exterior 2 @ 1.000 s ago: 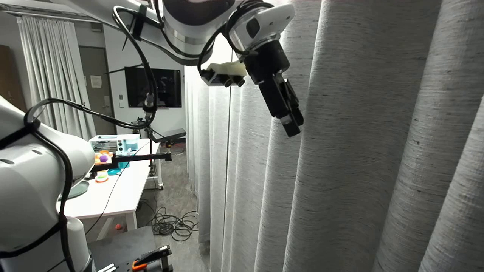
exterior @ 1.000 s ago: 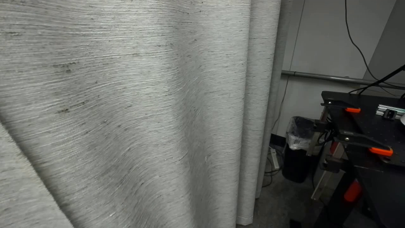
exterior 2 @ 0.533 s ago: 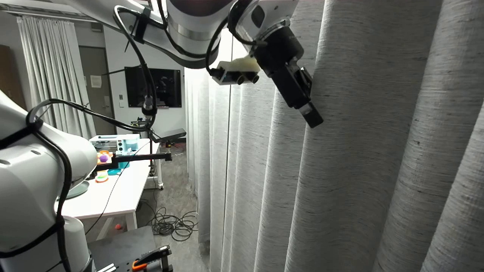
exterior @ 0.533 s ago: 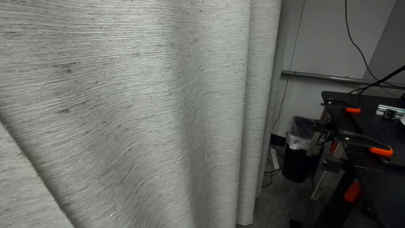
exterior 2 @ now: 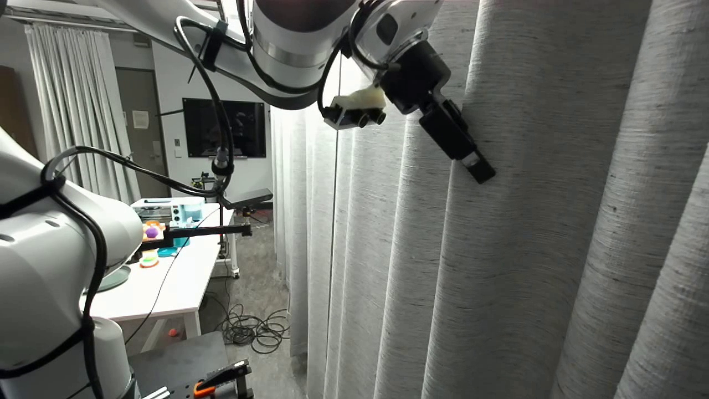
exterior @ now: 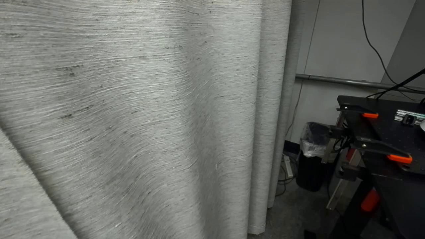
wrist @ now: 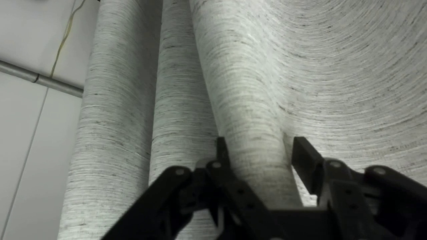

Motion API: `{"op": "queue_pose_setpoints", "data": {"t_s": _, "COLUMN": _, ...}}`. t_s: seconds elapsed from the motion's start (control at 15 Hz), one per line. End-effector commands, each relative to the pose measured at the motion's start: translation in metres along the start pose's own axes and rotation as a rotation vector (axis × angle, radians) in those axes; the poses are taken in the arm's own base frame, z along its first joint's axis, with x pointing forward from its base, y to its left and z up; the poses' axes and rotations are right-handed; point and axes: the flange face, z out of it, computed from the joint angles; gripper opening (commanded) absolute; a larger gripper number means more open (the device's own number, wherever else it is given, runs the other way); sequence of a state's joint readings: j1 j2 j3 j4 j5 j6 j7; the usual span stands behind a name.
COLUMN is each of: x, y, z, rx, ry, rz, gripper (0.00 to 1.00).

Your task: Draw the curtain open

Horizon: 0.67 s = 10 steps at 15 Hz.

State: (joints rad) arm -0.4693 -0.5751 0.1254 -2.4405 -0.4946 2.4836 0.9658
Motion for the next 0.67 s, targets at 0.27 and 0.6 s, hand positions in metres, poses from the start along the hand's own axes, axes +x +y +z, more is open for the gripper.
{"op": "queue_pose_setpoints", "data": {"t_s": 0.27, "x": -0.021, "y": -0.032, "z": -0.034, "rx": 0.018, "ry": 0.062, "rz": -0.013, "gripper": 0.0}}
{"op": "queue_pose_setpoints", "data": {"t_s": 0.6, "x": -0.052, "y": -0.069, "z": -0.063, "rx": 0.068, "ry": 0.081, "rz": -0.095, "gripper": 0.01}}
